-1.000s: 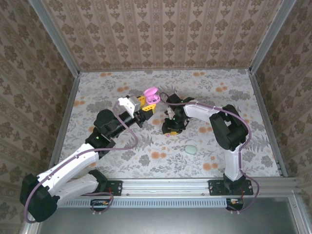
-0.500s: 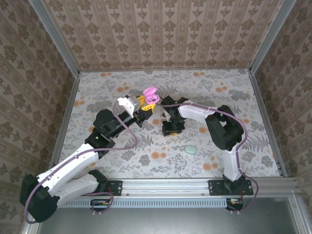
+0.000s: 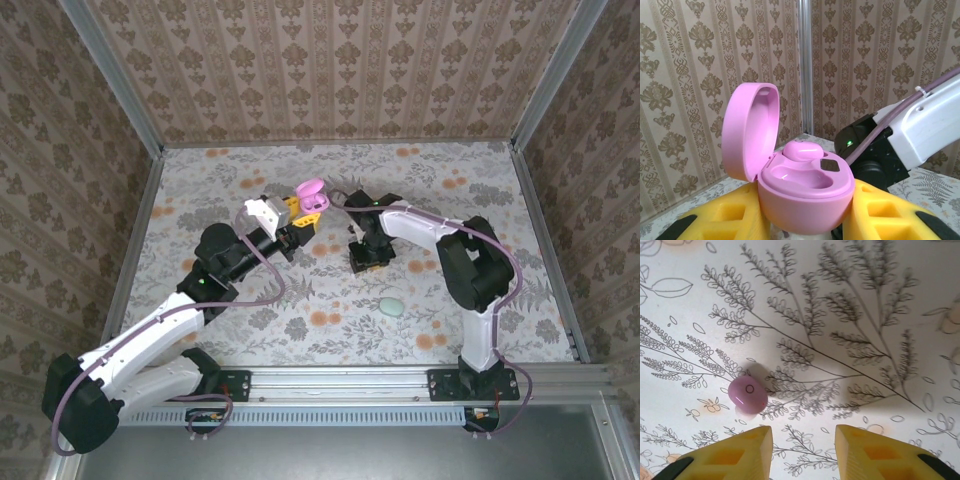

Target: Insert the wireless bluetooth earbuds into the charging case

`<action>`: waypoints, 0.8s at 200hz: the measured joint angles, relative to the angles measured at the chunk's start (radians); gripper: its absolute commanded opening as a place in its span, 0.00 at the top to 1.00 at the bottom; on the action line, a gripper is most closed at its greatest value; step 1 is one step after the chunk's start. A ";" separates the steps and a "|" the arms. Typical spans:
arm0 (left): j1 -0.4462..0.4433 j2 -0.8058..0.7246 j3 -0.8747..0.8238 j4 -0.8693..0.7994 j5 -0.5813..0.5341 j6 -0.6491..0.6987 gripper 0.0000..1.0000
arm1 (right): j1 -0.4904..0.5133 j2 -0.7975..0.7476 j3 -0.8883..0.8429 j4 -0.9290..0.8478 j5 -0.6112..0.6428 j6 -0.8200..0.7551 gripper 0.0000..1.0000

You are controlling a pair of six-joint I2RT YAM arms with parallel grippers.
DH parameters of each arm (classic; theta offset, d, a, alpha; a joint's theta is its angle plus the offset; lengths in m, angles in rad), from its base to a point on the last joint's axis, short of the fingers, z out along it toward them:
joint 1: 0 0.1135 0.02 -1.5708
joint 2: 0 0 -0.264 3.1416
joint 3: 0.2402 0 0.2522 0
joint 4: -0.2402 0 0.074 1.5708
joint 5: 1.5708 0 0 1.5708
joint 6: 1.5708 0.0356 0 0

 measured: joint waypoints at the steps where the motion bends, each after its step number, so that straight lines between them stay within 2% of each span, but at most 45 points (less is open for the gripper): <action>1: 0.000 0.000 0.000 0.000 0.000 0.000 0.66 | -0.001 -0.002 -0.002 0.001 -0.001 0.001 0.60; 44: 0.000 0.000 0.000 0.000 0.000 0.000 0.66 | -0.053 -0.078 -0.087 0.097 -0.115 0.057 0.63; 87: 0.000 0.014 0.000 0.000 0.000 0.000 0.66 | -0.068 -0.079 -0.097 0.149 -0.231 0.068 0.64; 160: 0.000 0.023 0.000 0.000 0.004 0.000 0.66 | -0.069 -0.011 -0.097 0.173 -0.290 0.067 0.65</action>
